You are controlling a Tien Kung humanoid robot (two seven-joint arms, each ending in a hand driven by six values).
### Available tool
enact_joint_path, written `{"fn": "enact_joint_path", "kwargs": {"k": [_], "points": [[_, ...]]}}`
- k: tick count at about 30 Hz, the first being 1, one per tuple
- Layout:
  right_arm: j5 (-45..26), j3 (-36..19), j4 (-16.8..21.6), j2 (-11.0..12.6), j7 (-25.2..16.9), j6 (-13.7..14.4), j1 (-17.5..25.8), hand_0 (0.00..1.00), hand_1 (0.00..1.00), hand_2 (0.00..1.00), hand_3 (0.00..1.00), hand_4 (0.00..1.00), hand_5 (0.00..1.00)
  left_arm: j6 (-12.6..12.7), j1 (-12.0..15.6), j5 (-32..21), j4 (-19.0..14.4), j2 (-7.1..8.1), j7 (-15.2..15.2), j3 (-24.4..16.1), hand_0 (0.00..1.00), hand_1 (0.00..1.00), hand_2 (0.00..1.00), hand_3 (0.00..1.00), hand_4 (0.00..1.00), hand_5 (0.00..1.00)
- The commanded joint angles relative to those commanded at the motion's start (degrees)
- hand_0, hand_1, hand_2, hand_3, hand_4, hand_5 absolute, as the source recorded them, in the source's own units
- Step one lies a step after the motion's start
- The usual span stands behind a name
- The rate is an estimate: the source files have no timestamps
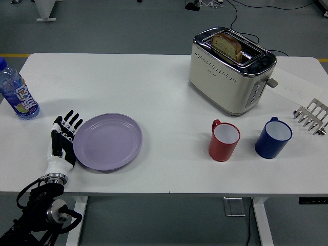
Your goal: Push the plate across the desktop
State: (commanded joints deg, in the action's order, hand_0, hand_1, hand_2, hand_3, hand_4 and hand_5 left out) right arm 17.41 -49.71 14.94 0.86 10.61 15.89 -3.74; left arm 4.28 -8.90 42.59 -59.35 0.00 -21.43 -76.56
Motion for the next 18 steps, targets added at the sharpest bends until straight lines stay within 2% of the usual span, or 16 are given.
{"fn": "enact_joint_path", "kwargs": {"k": [18], "points": [[-0.2,0.3,-0.1,0.2,-0.3,0.0,-0.4,0.590,0.527,0.616,0.600,0.357,0.550,-0.1,-1.5,-0.2,0.7,0.00,-0.5,0.1,0.818,0.858,0.861,0.847,0.505,0.998]]}}
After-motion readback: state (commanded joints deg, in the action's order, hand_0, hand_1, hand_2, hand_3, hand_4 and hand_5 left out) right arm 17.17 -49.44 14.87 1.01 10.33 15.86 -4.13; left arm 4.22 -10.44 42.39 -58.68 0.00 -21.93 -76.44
